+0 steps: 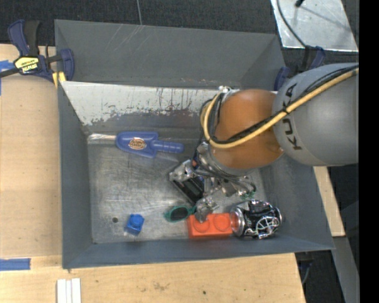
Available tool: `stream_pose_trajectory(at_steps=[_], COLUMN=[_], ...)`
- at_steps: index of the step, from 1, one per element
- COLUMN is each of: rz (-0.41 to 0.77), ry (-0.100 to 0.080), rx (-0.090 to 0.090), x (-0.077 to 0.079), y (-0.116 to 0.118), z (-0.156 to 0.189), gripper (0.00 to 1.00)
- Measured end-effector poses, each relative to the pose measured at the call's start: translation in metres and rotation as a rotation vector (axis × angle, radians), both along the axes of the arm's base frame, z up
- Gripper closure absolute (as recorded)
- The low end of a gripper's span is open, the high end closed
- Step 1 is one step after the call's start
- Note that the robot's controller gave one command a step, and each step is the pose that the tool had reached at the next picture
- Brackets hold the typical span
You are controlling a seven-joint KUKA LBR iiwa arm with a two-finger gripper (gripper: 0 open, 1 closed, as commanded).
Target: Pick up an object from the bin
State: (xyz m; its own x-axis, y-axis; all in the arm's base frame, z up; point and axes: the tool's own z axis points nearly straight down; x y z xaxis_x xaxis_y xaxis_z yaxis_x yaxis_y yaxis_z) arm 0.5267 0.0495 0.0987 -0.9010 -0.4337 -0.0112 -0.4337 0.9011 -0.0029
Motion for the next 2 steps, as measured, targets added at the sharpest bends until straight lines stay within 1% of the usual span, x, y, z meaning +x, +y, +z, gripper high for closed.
stream_pose_trajectory(at_steps=[1, 2], rz=[0.103, 0.103], ry=[0.008, 0.008], rx=[-0.001, -0.001], x=[0.0028, 0.0028], y=[-0.0031, -0.0032], z=[-0.0123, -0.0123], gripper=[1.0, 1.0])
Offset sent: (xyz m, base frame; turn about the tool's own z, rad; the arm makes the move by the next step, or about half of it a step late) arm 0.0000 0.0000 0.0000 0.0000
